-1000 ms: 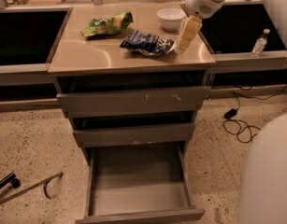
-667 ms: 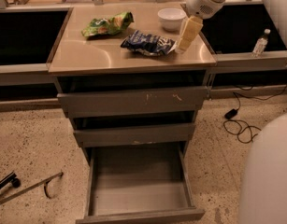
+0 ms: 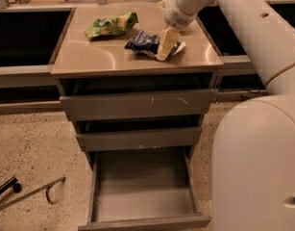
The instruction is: Place blue chip bag into bottom drawer
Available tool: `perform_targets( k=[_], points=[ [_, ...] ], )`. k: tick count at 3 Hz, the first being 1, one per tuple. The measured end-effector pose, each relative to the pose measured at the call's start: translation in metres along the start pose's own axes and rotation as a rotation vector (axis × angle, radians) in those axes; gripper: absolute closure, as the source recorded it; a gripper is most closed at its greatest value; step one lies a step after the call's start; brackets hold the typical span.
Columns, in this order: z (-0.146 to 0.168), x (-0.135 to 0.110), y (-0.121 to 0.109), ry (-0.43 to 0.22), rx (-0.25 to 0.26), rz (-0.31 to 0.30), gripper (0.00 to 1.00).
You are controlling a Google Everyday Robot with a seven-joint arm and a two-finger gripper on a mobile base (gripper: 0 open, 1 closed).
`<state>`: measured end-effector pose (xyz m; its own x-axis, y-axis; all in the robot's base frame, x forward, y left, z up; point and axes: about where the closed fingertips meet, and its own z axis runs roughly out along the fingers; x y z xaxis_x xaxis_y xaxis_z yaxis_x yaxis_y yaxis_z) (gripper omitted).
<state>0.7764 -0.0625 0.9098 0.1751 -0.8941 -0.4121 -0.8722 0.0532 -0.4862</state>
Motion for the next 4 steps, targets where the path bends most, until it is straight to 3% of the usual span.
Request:
perform_targets(
  k=[1, 2, 3, 4],
  points=[
    [0.050, -0.003, -0.002, 0.014, -0.016, -0.013, 0.00],
    [0.089, 0.010, -0.008, 0.099, -0.030, -0.003, 0.00],
    [0.110, 0.028, -0.018, 0.192, -0.031, 0.027, 0.00],
    [0.109, 0.029, -0.020, 0.197, -0.027, 0.030, 0.00]
  ],
)
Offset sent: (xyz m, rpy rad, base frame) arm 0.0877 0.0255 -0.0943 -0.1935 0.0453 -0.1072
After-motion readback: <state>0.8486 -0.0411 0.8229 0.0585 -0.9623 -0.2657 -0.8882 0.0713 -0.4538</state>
